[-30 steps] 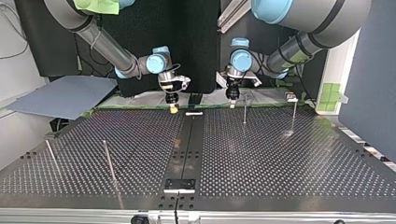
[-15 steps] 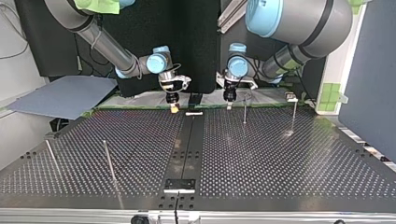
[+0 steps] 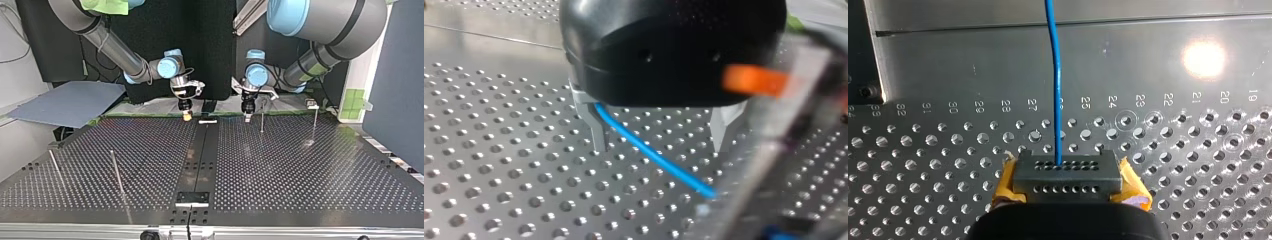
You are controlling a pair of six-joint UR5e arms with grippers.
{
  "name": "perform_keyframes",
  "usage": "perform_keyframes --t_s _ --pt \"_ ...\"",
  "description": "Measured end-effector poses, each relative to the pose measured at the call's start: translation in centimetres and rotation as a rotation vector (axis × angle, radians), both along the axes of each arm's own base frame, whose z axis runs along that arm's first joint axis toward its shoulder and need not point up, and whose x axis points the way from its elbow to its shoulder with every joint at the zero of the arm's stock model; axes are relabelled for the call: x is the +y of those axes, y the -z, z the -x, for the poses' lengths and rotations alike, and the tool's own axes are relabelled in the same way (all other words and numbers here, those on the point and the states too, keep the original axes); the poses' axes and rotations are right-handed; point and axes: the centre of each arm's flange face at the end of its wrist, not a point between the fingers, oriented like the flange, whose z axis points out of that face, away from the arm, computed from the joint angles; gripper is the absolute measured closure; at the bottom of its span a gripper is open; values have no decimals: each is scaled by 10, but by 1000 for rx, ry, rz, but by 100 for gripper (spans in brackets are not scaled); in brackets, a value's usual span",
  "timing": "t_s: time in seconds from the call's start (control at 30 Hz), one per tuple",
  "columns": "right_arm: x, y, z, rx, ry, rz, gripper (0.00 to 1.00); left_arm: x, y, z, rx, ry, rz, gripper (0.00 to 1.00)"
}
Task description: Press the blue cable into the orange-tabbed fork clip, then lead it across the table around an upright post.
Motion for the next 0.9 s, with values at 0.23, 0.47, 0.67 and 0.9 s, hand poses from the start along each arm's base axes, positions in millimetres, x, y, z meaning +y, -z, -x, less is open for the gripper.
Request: perform_keyframes --t_s 0.23,0.47,0.67,0.9 --pt "1 0 -1 0 -2 0 100 -1 -4 0 0 2 -7 0" --pt "-2 1 2 0 4 0 100 -3 -4 3 5 10 -40 0" --pt "-7 2 9 5 28 -4 100 5 -4 0 8 -32 -23 0" --pt "-6 3 9 9 31 -5 100 8 -4 0 9 -64 -19 0"
